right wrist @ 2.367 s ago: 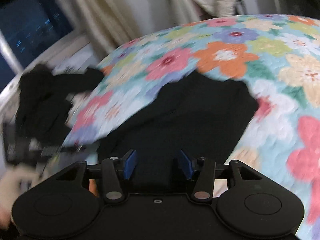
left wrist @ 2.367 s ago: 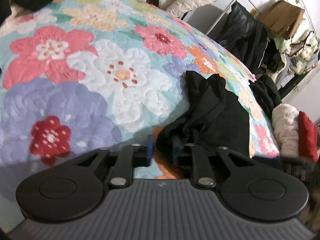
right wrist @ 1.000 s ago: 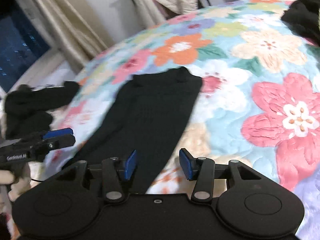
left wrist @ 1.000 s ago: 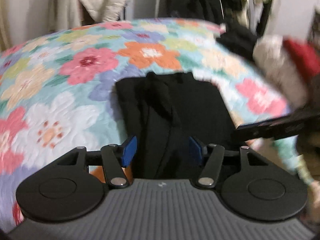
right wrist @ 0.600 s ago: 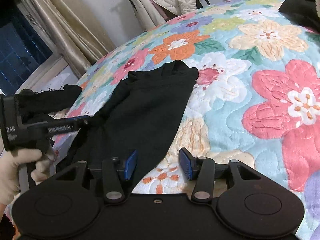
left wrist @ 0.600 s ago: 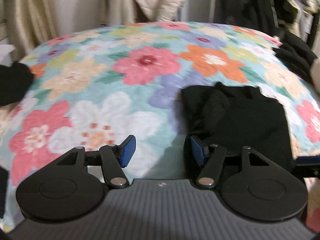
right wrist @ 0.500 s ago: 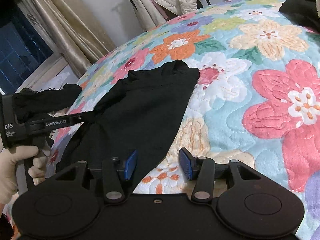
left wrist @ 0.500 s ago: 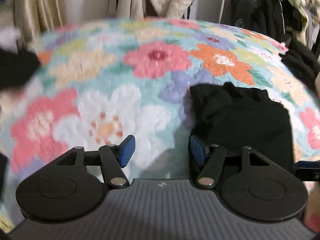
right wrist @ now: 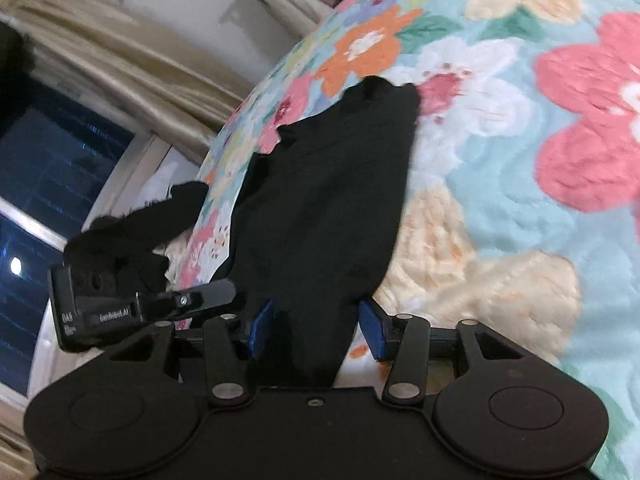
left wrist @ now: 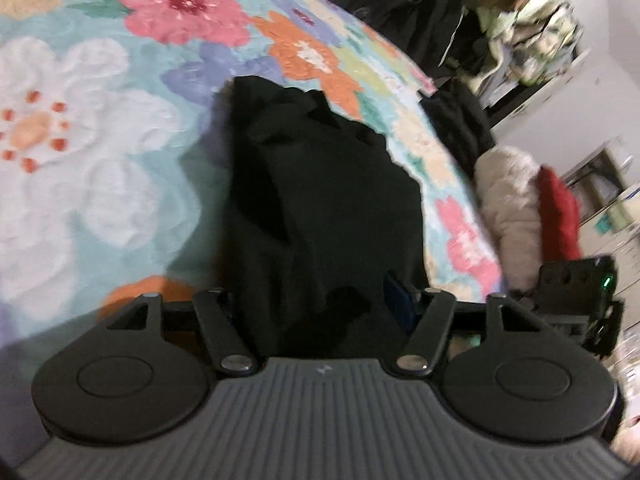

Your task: Fold clothes

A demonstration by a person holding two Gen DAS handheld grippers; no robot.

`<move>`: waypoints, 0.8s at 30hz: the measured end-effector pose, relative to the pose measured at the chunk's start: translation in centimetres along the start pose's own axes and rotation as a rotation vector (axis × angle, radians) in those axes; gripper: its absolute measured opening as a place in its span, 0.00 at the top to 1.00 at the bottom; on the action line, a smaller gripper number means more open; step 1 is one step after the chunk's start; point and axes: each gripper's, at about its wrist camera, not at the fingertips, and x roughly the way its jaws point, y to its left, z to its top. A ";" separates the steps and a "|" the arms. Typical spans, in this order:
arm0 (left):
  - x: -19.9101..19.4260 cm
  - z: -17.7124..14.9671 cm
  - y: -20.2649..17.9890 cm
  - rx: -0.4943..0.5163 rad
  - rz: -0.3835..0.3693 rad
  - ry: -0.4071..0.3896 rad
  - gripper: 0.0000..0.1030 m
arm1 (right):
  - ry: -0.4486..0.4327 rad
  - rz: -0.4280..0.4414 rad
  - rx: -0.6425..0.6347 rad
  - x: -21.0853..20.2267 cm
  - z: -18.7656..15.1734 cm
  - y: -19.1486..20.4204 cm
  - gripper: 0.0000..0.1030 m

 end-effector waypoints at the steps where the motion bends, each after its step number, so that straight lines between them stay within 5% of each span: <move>1: 0.3 0.0 0.3 -0.029 -0.025 0.006 0.85 | 0.003 0.003 -0.022 0.3 0.0 0.3 0.49; 3: -0.4 -0.3 -0.1 -0.036 -0.054 -0.034 0.85 | 0.009 0.009 -0.064 0.9 0.1 0.8 0.57; 5: -1.3 -0.8 -0.6 -0.035 -0.080 -0.081 0.85 | 0.002 0.029 -0.037 1.1 0.2 0.4 0.86; 16: -12.6 -5.2 -6.8 0.044 -0.275 -0.319 0.85 | -0.090 0.369 -0.040 -6.6 -1.9 5.4 0.89; 21: -11.4 -3.4 -7.0 0.037 -0.197 -0.234 0.85 | -0.091 0.464 -0.116 -10.5 -2.1 8.4 0.89; 24: -6.5 -1.1 -5.2 0.054 -0.070 -0.129 0.83 | -0.099 0.401 -0.114 -10.0 -0.2 7.4 0.90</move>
